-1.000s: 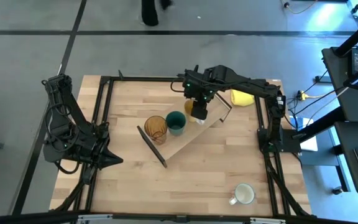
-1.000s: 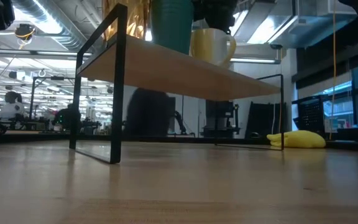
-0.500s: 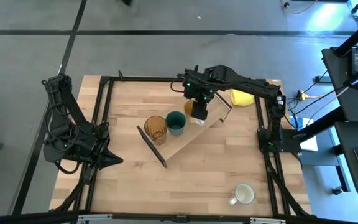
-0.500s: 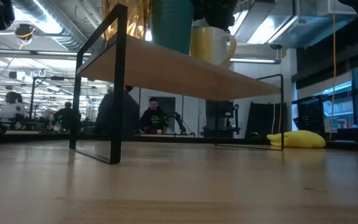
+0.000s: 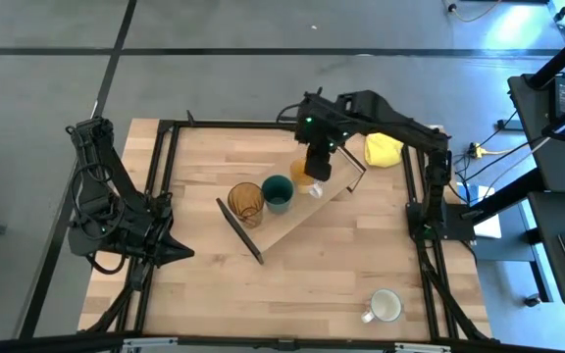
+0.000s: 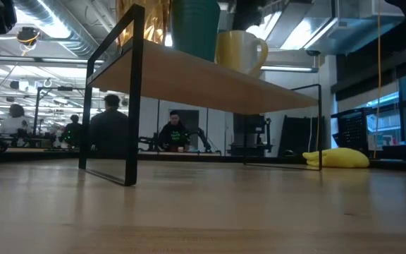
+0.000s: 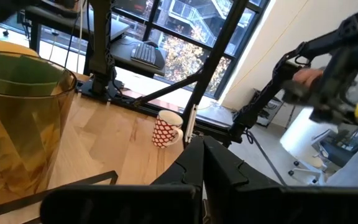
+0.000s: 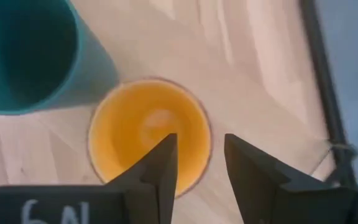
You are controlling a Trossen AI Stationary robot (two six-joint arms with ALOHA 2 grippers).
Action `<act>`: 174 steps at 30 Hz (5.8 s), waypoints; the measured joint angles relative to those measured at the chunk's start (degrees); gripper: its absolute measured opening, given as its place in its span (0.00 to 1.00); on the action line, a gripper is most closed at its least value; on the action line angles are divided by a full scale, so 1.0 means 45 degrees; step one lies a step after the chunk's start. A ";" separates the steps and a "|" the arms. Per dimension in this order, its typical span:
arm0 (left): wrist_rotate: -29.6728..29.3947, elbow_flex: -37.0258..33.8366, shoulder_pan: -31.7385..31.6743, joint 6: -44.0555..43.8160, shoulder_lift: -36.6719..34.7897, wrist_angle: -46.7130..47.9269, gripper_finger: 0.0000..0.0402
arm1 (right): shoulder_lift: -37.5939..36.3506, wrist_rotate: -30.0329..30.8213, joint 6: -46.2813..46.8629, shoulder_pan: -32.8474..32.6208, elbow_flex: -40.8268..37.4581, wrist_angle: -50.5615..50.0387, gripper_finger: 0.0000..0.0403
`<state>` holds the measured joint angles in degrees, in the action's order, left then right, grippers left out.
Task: Stack small to large cups/mugs on shelf
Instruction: Put the red patterned mug on the shelf
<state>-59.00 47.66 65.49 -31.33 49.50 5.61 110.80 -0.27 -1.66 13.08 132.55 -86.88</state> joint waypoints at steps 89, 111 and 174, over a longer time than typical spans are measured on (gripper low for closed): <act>0.1671 0.0000 -0.0005 -0.1302 -0.0010 0.1704 0.00 | -0.7125 -0.0164 2.8073 -1.5120 -1.7199 1.0299 0.29; 0.1664 0.0000 -0.0005 -0.1253 -0.0010 0.1894 0.00 | -0.7119 -0.1174 2.7589 -1.5125 -1.6204 0.6909 0.36; 0.0745 -0.0005 -0.0005 -0.2125 -0.0007 0.1982 0.00 | -0.5294 0.0952 0.8241 -0.9331 -1.6222 0.5900 0.07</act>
<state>-55.65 47.64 65.47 -40.90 49.46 14.52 86.98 4.01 35.43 -28.91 59.55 -60.33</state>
